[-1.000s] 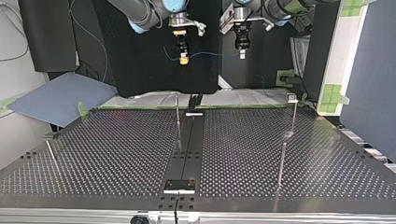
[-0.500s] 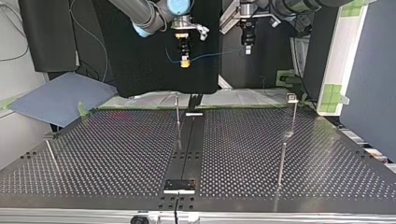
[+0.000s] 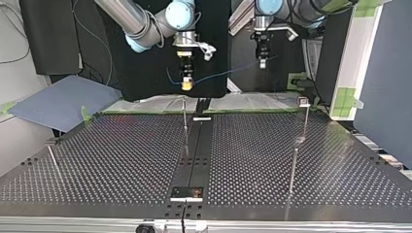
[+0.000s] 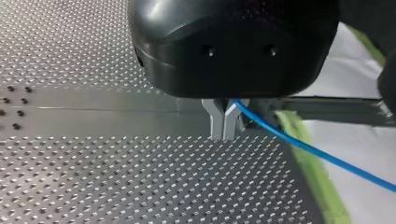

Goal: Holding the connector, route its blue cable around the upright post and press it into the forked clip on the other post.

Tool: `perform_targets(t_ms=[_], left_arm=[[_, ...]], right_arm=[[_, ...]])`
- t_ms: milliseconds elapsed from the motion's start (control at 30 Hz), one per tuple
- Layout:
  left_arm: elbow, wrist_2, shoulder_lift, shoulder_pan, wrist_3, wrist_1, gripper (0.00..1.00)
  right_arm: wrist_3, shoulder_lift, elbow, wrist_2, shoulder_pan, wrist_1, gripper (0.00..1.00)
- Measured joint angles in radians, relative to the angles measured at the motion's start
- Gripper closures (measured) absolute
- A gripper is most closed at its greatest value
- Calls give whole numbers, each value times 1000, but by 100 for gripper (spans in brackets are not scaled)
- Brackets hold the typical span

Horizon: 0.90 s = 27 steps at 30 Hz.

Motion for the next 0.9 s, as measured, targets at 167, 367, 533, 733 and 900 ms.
perform_targets(t_ms=[167, 367, 533, 733, 900], left_arm=[[47, 47, 47, 47, 8, -47, 100], [108, 109, 109, 109, -44, -108, 100], [150, 124, 151, 151, -86, -151, 100], [180, 118, 204, 204, -130, -203, 100], [201, 115, 250, 250, -161, -250, 100]], right_arm=[[-8, -44, -25, -8, -23, 33, 100], [-11, -99, -54, -26, -40, 55, 100], [-12, -142, -83, -33, -45, 80, 100], [-18, -172, -115, -70, -47, 104, 100], [-34, -174, -144, -112, -47, 124, 100]])
